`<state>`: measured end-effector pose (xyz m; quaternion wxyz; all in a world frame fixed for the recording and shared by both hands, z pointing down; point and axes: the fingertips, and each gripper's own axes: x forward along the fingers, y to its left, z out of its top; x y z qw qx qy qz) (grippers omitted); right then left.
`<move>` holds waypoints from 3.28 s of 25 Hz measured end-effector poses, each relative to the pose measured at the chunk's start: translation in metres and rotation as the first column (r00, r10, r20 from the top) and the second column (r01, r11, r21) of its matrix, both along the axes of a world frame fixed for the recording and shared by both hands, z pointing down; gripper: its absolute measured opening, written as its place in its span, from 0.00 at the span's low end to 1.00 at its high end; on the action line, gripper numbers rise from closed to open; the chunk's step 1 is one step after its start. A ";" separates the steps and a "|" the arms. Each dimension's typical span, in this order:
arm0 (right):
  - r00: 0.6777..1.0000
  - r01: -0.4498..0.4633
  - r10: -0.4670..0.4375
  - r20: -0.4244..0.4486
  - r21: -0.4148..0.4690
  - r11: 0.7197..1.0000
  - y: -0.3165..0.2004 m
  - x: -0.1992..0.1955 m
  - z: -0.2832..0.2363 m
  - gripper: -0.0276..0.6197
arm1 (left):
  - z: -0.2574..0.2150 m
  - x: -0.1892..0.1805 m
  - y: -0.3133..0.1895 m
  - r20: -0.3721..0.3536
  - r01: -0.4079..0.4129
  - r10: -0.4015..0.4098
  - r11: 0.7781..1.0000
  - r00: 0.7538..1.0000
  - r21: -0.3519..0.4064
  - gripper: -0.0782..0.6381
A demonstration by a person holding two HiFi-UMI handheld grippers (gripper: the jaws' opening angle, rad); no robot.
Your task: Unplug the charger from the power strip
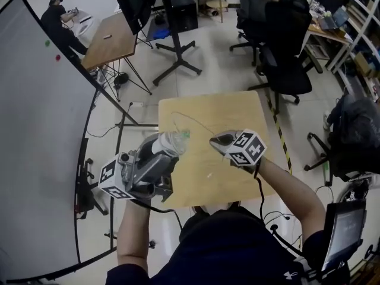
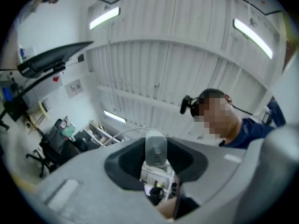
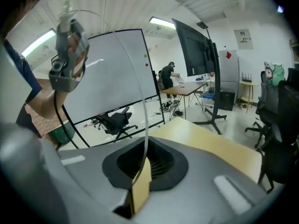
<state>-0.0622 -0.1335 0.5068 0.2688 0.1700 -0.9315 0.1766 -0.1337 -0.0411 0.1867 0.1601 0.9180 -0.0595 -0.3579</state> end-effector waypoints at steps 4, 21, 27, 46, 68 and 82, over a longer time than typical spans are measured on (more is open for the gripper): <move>0.993 0.109 -0.106 -0.054 0.047 0.993 0.042 -0.014 0.008 0.05 | -0.010 -0.043 -0.044 -0.064 0.223 -0.226 0.974 0.972 -0.051 0.30; 0.932 0.360 -0.339 -0.132 0.463 0.810 0.133 0.028 -0.159 0.05 | 0.131 -0.103 -0.177 0.514 0.692 -0.552 0.712 0.657 -0.119 0.30; 0.895 0.441 -0.392 -0.213 0.552 0.708 0.153 0.030 -0.194 0.05 | 0.169 -0.087 -0.198 0.634 0.720 -0.504 0.683 0.586 -0.123 0.29; 0.997 -0.053 0.072 0.002 0.699 0.713 -0.057 0.076 -0.289 0.05 | 0.214 0.126 0.042 0.705 -0.303 0.375 0.924 0.602 -0.233 0.30; 0.903 -0.423 0.425 0.057 -0.050 0.905 -0.133 0.143 -0.025 0.05 | 0.142 0.129 0.062 0.639 -0.336 0.372 0.924 0.674 -0.184 0.30; 0.967 -0.244 0.217 -0.133 -0.242 0.939 -0.030 0.109 0.113 0.05 | 0.085 0.089 -0.020 0.761 -0.078 0.041 0.997 0.647 0.013 0.30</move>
